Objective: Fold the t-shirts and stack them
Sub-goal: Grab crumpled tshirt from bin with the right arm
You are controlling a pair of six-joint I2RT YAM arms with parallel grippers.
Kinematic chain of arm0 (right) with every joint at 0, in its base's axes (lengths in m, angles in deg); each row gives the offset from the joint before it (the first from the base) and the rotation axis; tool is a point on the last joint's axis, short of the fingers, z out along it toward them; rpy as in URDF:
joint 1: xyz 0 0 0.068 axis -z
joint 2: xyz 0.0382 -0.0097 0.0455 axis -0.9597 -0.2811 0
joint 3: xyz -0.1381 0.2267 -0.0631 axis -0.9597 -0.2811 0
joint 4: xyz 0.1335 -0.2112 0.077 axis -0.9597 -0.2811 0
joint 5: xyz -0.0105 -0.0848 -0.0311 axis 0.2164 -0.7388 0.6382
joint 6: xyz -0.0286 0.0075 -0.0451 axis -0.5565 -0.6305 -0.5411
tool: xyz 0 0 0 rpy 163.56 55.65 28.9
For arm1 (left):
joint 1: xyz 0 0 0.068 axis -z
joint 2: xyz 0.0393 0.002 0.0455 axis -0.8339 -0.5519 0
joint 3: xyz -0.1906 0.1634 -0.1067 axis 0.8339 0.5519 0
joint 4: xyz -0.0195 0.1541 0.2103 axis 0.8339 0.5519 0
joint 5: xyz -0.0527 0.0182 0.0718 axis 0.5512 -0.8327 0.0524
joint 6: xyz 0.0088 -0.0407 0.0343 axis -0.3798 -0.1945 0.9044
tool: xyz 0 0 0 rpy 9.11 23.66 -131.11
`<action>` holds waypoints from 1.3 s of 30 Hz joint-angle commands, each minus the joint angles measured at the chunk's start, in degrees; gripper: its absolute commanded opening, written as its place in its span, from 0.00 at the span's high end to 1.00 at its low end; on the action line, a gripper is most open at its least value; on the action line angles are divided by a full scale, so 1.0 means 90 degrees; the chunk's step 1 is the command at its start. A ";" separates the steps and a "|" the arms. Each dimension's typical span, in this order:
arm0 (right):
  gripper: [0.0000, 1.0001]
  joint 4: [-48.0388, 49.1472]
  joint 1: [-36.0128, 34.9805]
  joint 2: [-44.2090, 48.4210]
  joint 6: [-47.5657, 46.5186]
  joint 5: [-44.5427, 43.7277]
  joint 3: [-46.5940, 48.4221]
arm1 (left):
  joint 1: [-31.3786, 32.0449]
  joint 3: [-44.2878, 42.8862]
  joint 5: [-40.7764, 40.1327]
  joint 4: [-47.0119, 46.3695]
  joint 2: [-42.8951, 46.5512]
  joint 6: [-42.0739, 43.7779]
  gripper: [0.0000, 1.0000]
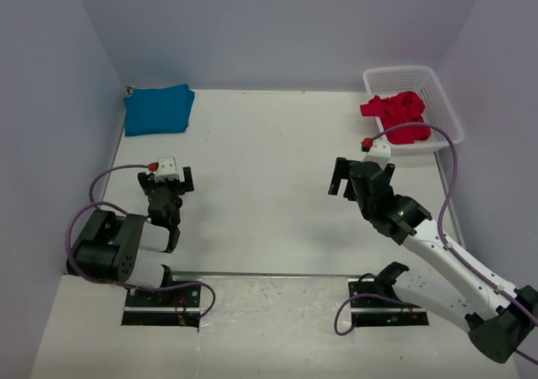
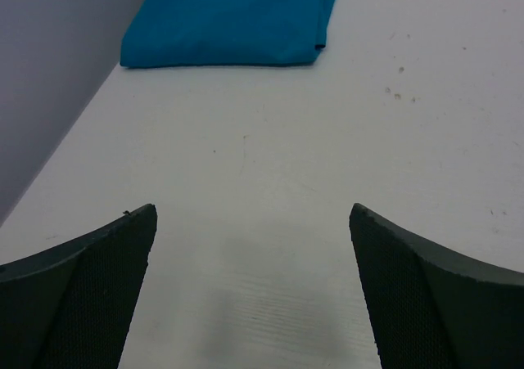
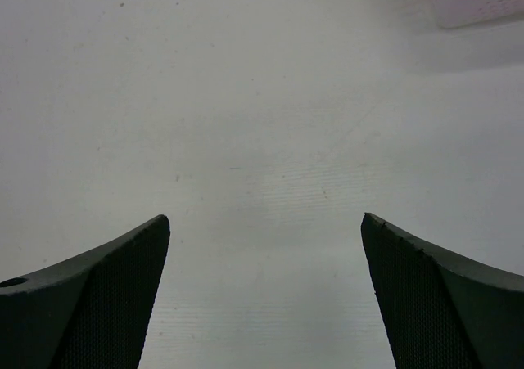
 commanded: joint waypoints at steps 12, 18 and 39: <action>0.01 0.0255 0.3053 -0.3094 -0.1490 0.0620 0.3260 | 0.1361 -0.4084 -0.0759 0.7666 0.3278 -0.2122 0.00; 0.02 -0.0486 0.4061 -0.5750 -0.1285 0.1042 0.5661 | 0.1449 -0.4662 0.1255 0.9133 0.3259 -0.2720 0.00; 0.14 -0.0975 0.5048 -0.9190 -0.2242 0.1110 0.8546 | 0.1527 -0.4378 0.1257 1.0158 0.4099 -0.2661 0.00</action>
